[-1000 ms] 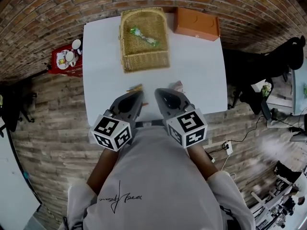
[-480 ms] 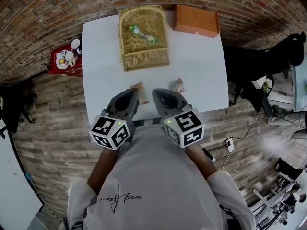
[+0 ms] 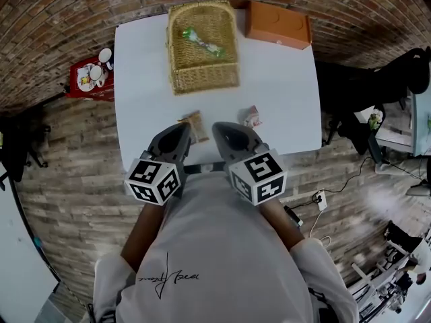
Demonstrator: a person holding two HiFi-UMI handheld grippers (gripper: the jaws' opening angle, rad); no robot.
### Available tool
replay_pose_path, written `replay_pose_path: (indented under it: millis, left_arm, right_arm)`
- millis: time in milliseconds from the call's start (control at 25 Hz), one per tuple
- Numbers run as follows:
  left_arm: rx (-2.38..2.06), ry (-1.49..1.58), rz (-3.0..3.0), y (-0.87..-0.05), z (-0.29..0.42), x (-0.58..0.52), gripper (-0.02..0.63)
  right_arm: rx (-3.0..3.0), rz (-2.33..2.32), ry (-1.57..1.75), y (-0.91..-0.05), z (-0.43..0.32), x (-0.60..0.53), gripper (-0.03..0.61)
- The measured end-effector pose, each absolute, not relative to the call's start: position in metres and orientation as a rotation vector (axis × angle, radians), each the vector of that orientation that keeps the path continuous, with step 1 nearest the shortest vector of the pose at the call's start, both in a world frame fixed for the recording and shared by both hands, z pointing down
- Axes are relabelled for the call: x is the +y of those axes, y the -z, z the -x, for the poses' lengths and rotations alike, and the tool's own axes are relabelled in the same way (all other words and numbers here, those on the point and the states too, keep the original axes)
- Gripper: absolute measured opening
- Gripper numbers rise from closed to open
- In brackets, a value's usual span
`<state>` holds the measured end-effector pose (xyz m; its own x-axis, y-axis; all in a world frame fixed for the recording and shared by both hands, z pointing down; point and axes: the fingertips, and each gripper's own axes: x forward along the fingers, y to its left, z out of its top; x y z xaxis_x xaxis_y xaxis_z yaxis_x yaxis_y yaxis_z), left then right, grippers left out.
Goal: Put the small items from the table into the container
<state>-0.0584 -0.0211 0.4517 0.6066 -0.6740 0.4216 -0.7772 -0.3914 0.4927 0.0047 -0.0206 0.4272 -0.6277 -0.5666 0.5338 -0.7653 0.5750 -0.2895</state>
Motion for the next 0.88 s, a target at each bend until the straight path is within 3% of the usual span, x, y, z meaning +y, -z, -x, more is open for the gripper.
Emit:
replay_pose_path:
  millis: [400,440,520,880]
  left_arm:
    - [-1.111,-0.312,-2.083,-0.493,0.057,-0.012,0.012]
    - [-1.094,-0.321,-2.069,-0.499,0.056,-0.010,0.025]
    - [-1.043,-0.335,-2.038,-0.510,0.051,-0.006,0.131]
    - [-1.052,-0.438,-1.889,-0.563,0.059,0.007,0.150]
  right_arm:
    - [-2.412,-1.067,-0.732,-0.431,-0.007,-0.018,0.021]
    - [-2.410,-1.065,-0.733,-0.432,-0.007,-0.017,0.021]
    - [-2.408,-1.058,-0.733,-0.432,-0.007,-0.016,0.021]
    - [-2.402,-1.055,-0.740,-0.434,-0.012,-0.013,0.021]
